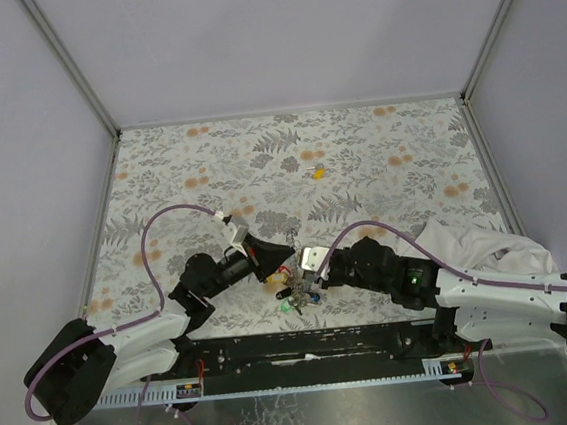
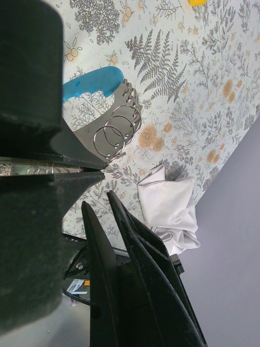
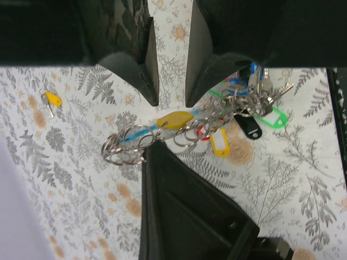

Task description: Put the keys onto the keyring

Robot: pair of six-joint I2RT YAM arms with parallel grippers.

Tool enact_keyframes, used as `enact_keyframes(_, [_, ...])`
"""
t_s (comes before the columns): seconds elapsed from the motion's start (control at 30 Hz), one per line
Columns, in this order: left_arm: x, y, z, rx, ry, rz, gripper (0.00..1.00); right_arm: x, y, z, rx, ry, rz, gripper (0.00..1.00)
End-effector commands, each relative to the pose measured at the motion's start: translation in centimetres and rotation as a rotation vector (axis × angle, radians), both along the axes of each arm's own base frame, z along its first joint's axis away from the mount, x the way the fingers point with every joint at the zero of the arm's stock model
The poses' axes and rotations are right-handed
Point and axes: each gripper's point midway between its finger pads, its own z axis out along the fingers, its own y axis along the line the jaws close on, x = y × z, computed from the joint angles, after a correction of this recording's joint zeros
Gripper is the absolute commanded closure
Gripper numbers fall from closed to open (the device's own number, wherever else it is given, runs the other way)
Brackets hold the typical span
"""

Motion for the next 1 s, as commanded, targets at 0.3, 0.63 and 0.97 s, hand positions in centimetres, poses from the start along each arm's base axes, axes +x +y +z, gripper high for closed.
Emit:
enact_keyframes(0.3, [1.4,0.0,2.4,-0.04,-0.042,0.053,1.0,2.3,1.5,2.8,0.166,-0.082,-0.058,0.69])
enact_keyframes(0.63, [6.0,4.3,-1.5,0.111,0.095,0.359,1.0,3.5,-1.9,2.9,0.183,-0.088,-0.23,0.66])
enact_keyframes(0.97, [10.3,11.0,-5.8,0.191,0.221,0.633,0.96,3.3,-3.0,1.9,0.198,-0.02,-0.289,0.66])
